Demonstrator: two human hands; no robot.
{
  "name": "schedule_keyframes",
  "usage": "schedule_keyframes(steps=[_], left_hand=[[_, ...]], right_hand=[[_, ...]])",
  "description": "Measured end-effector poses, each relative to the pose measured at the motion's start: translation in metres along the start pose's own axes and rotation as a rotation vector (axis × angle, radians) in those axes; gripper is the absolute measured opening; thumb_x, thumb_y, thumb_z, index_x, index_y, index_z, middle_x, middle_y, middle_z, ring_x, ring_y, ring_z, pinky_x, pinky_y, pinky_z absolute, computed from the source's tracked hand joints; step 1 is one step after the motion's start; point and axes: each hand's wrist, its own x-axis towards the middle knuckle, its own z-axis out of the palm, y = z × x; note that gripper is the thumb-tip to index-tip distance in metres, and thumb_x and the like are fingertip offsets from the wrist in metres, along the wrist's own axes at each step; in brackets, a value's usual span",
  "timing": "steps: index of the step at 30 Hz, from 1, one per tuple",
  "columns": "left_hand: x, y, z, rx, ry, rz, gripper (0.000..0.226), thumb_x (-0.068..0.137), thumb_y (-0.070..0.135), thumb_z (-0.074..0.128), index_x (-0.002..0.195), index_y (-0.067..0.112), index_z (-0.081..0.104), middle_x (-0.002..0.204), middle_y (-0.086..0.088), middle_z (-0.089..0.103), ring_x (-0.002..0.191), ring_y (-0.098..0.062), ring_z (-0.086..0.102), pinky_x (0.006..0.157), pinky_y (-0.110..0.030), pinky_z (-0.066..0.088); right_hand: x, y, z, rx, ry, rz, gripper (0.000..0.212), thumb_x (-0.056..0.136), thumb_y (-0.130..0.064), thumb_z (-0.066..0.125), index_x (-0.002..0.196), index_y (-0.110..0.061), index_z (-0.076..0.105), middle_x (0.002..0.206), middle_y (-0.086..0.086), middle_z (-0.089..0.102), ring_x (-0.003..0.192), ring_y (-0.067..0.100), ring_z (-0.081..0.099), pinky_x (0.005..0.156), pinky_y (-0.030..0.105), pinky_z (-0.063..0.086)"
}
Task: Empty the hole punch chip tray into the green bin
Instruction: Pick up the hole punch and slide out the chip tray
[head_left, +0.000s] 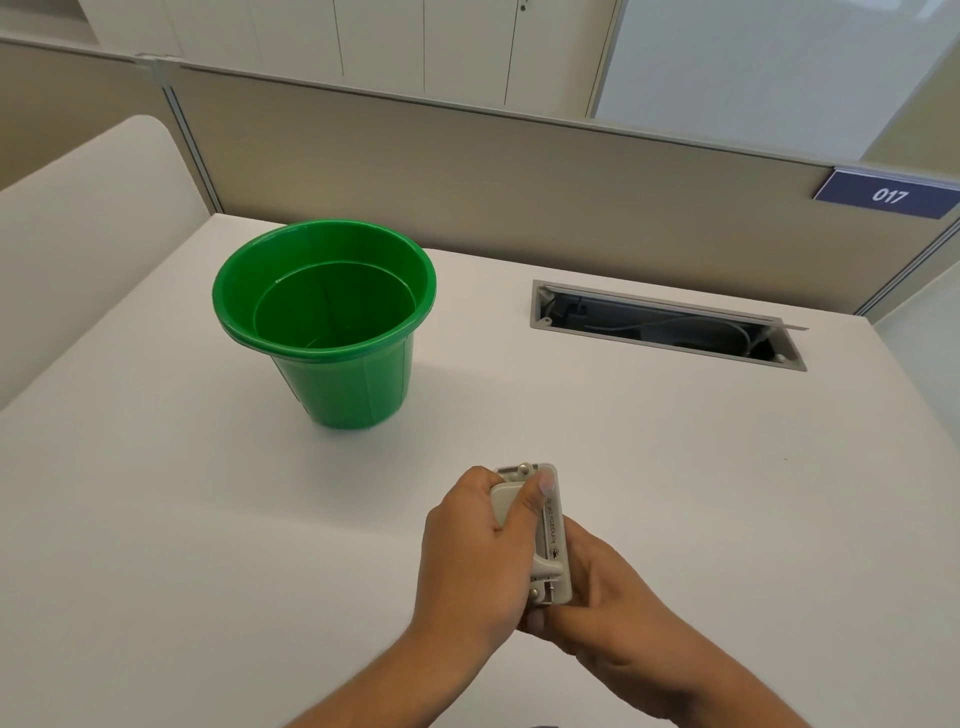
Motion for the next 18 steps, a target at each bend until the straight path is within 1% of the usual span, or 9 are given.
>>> schedule_keyframes(steps=[2,4,5,6,7,10,13,15,18], left_hand=[[0.000,0.000,0.000,0.015,-0.003,0.007,0.033,0.083,0.057,0.063,0.076,0.024,0.063,0.071,0.020,0.069,0.058,-0.002,0.065,0.046,-0.012,0.047],[-0.001,0.001,0.000,-0.002,-0.011,0.000,0.034,0.083,0.057,0.063,0.078,0.024,0.063,0.073,0.020,0.069,0.059,-0.001,0.066,0.046,-0.012,0.047],[-0.001,0.001,0.000,-0.007,-0.012,0.001,0.034,0.082,0.058,0.063,0.078,0.024,0.064,0.072,0.019,0.070,0.059,-0.001,0.066,0.046,-0.012,0.047],[-0.002,0.002,0.001,-0.007,-0.012,0.004,0.035,0.082,0.058,0.063,0.077,0.023,0.064,0.072,0.018,0.070,0.059,-0.001,0.066,0.047,-0.012,0.047],[-0.002,0.002,0.001,-0.007,-0.012,0.007,0.035,0.082,0.057,0.064,0.077,0.023,0.064,0.071,0.018,0.070,0.059,-0.001,0.066,0.047,-0.011,0.047],[-0.003,0.004,0.002,-0.020,-0.021,0.006,0.035,0.081,0.056,0.064,0.077,0.022,0.064,0.072,0.020,0.070,0.059,0.000,0.066,0.048,-0.010,0.046],[-0.004,0.003,0.002,-0.029,-0.030,0.003,0.033,0.081,0.055,0.066,0.076,0.022,0.063,0.070,0.020,0.070,0.058,0.000,0.065,0.048,-0.010,0.045],[-0.004,0.002,0.002,-0.038,-0.034,0.001,0.033,0.081,0.055,0.066,0.078,0.022,0.065,0.072,0.018,0.071,0.059,-0.001,0.066,0.050,-0.011,0.046],[-0.005,0.001,0.003,-0.042,-0.038,0.001,0.032,0.081,0.054,0.066,0.078,0.022,0.065,0.072,0.017,0.071,0.061,-0.003,0.067,0.052,-0.013,0.048]], right_hand=[[-0.001,-0.005,-0.001,0.145,-0.093,-0.006,0.064,0.085,0.009,0.048,0.144,-0.014,0.045,0.132,0.015,0.059,0.120,0.030,0.056,0.106,0.046,0.045],[0.001,-0.007,0.000,0.269,-0.074,0.023,0.049,0.093,-0.024,0.054,0.142,-0.017,0.051,0.139,0.013,0.059,0.121,0.030,0.056,0.105,0.048,0.046],[0.004,-0.006,0.000,0.323,-0.045,0.062,0.049,0.096,-0.041,0.049,0.140,-0.020,0.055,0.141,0.012,0.060,0.121,0.028,0.058,0.103,0.046,0.048],[0.006,-0.005,0.001,0.374,-0.011,0.105,0.055,0.097,-0.054,0.042,0.138,-0.021,0.058,0.140,0.012,0.061,0.121,0.027,0.060,0.102,0.045,0.049],[0.008,-0.004,0.001,0.423,0.034,0.140,0.061,0.095,-0.060,0.036,0.136,-0.022,0.060,0.138,0.012,0.063,0.121,0.026,0.061,0.102,0.044,0.050],[0.014,0.000,0.002,0.553,0.162,0.163,0.065,0.091,-0.060,0.035,0.132,-0.017,0.063,0.132,0.014,0.067,0.119,0.026,0.065,0.106,0.045,0.047],[0.016,0.003,0.006,0.649,0.225,0.145,0.056,0.091,-0.051,0.045,0.128,-0.016,0.066,0.130,0.013,0.068,0.120,0.027,0.064,0.117,0.048,0.033],[0.016,0.003,0.007,0.699,0.236,0.156,0.051,0.094,-0.048,0.046,0.124,-0.015,0.070,0.127,0.012,0.070,0.118,0.027,0.065,0.116,0.047,0.033],[0.015,0.002,0.008,0.752,0.263,0.170,0.049,0.097,-0.048,0.044,0.121,-0.015,0.071,0.124,0.012,0.071,0.115,0.027,0.067,0.107,0.043,0.041]])
